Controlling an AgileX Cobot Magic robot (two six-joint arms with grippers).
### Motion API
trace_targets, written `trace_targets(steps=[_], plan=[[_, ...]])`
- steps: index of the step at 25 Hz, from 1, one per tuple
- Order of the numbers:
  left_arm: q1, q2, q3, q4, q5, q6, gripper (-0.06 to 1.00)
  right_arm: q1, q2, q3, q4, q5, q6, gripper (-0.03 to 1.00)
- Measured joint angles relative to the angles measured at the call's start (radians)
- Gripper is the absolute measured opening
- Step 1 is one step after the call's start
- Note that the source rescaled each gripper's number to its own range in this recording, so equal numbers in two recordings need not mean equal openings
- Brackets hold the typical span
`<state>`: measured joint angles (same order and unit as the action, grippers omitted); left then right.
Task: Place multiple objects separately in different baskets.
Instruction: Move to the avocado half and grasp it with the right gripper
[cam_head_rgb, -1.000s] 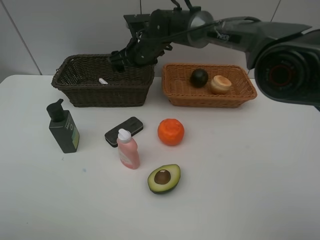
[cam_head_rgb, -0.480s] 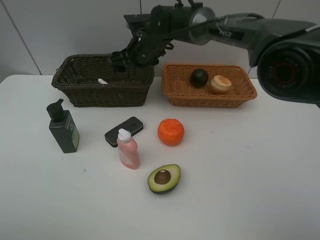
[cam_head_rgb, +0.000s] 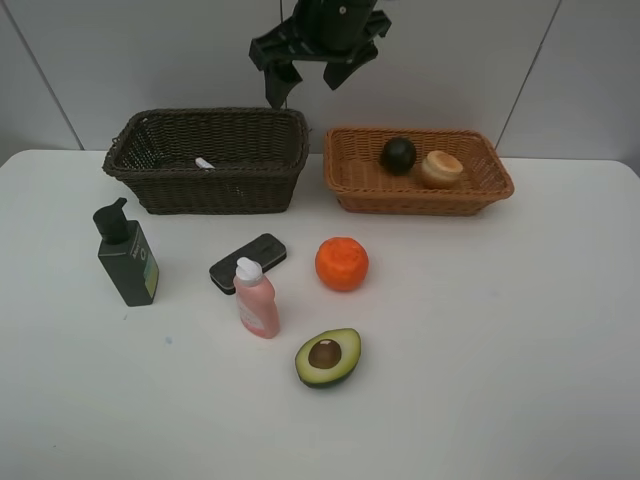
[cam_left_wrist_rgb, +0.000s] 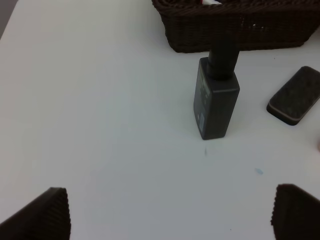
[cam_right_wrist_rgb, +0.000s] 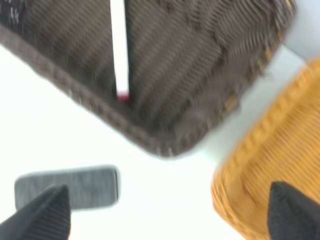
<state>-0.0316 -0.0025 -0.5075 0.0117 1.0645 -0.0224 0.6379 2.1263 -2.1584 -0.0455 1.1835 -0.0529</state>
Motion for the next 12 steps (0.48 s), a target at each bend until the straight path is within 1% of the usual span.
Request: trace_targets(steps=[2, 6, 8, 12], plan=[[0.0, 0.0, 0.0, 0.0, 0.0, 0.0, 1.0, 0.004, -0.039, 0.002, -0.007, 0.027, -0.007, 0.99], [0.0, 0.0, 0.0, 0.0, 0.0, 0.0, 1.0, 0.032, -0.125, 0.055, -0.009, 0.032, -0.009, 0.98], [0.0, 0.0, 0.0, 0.0, 0.0, 0.0, 1.0, 0.048, -0.176, 0.11, -0.009, 0.032, -0.009, 0.98], [0.0, 0.0, 0.0, 0.0, 0.0, 0.0, 1.0, 0.083, -0.279, 0.283, -0.009, 0.032, 0.001, 0.98]])
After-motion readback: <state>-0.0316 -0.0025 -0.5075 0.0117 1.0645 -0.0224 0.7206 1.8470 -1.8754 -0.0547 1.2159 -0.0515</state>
